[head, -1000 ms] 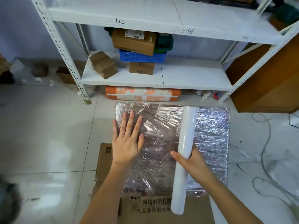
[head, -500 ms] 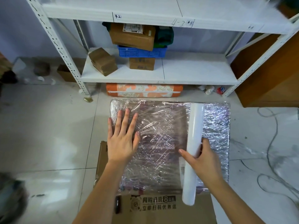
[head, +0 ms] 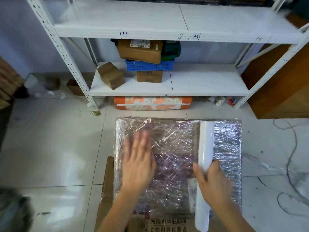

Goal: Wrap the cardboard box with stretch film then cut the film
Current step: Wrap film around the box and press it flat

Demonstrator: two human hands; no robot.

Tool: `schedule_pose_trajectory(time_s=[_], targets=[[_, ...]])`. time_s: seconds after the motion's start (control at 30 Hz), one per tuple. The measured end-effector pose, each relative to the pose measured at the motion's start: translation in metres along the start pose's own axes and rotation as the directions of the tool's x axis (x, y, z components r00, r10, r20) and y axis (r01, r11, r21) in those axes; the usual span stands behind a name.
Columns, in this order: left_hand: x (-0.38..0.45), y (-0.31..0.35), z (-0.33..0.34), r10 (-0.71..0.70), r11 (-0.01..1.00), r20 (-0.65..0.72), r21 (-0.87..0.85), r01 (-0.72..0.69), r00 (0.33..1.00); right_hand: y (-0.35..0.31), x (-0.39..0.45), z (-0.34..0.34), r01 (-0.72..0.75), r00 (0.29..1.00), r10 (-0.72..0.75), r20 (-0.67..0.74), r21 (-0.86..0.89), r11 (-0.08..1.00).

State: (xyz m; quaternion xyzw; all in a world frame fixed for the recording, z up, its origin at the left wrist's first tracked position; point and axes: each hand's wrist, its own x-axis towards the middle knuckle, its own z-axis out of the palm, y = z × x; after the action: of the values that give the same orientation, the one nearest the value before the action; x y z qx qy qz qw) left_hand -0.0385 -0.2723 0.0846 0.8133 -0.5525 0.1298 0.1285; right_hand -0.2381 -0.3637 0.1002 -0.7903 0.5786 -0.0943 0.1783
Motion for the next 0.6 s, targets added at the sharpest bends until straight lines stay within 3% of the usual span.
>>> schedule_pose_trajectory(time_s=[0.07, 0.13, 0.23, 0.37, 0.47, 0.53, 0.6], targets=[[-0.001, 0.030, 0.004, 0.329, 0.944, 0.053, -0.021, -0.329, 0.943, -0.001, 0.000, 0.002, -0.016, 1.000, 0.016, -0.016, 0.001, 1.000], [0.003, 0.042, 0.014, 0.497, 0.867, 0.118, -0.015, -0.499, 0.860, 0.000, -0.001, 0.001, -0.012, 1.000, 0.012, -0.021, -0.023, 1.000], [0.014, 0.029, 0.024, 0.443, 0.892, 0.145, 0.032, -0.452, 0.885, 0.002, -0.002, 0.001, 0.001, 1.000, -0.001, 0.005, -0.049, 0.999], [0.013, 0.003, 0.018, 0.155, 0.986, 0.116, 0.041, -0.161, 0.981, 0.003, 0.001, 0.003, -0.017, 1.000, 0.017, 0.013, -0.001, 1.000], [0.019, -0.008, 0.008, -0.025, 0.999, 0.044, 0.022, 0.024, 0.999, 0.004, -0.001, 0.005, -0.032, 0.999, 0.032, 0.010, 0.048, 0.998], [0.033, -0.001, 0.004, 0.135, 0.990, 0.049, 0.028, -0.136, 0.990, 0.005, -0.005, 0.005, -0.038, 0.999, 0.036, 0.024, 0.071, 0.997], [0.047, 0.014, 0.008, 0.419, 0.903, 0.116, 0.052, -0.427, 0.900, 0.006, -0.011, 0.004, -0.043, 0.999, 0.041, 0.030, 0.088, 0.995]])
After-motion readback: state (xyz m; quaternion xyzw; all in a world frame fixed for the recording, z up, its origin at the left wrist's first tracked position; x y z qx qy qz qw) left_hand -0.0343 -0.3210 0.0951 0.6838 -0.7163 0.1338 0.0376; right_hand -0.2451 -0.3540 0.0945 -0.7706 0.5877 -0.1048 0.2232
